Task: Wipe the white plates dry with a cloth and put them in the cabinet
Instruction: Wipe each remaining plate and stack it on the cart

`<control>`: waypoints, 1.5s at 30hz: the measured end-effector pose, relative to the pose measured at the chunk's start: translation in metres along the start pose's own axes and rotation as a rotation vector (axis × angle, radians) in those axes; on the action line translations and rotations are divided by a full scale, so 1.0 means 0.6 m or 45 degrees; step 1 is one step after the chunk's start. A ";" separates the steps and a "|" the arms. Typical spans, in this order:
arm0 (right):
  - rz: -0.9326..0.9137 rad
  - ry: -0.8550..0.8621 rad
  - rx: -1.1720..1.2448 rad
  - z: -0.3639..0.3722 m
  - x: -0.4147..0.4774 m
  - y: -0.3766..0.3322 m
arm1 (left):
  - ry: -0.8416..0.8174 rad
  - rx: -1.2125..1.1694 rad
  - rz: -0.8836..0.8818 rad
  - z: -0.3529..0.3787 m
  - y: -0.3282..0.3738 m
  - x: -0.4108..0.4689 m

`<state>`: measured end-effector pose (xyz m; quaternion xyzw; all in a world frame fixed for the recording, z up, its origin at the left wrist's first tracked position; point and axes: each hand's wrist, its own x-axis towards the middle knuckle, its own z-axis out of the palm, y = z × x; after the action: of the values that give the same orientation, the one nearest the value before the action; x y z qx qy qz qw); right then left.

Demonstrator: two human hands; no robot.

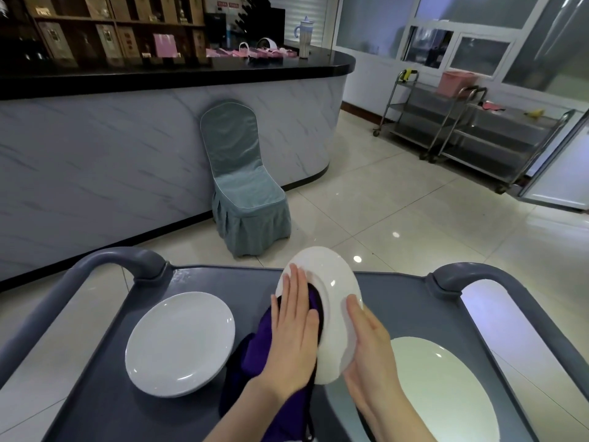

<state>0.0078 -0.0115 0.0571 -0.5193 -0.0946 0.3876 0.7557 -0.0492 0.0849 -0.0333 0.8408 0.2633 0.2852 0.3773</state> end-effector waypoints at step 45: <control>-0.686 -0.302 -1.348 -0.027 0.013 0.046 | 0.044 -1.091 -0.882 -0.133 -0.003 0.009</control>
<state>0.0086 -0.0131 0.0243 -0.7357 -0.4865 0.1380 0.4505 -0.1000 0.1285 0.0108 0.4716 0.3910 0.2397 0.7531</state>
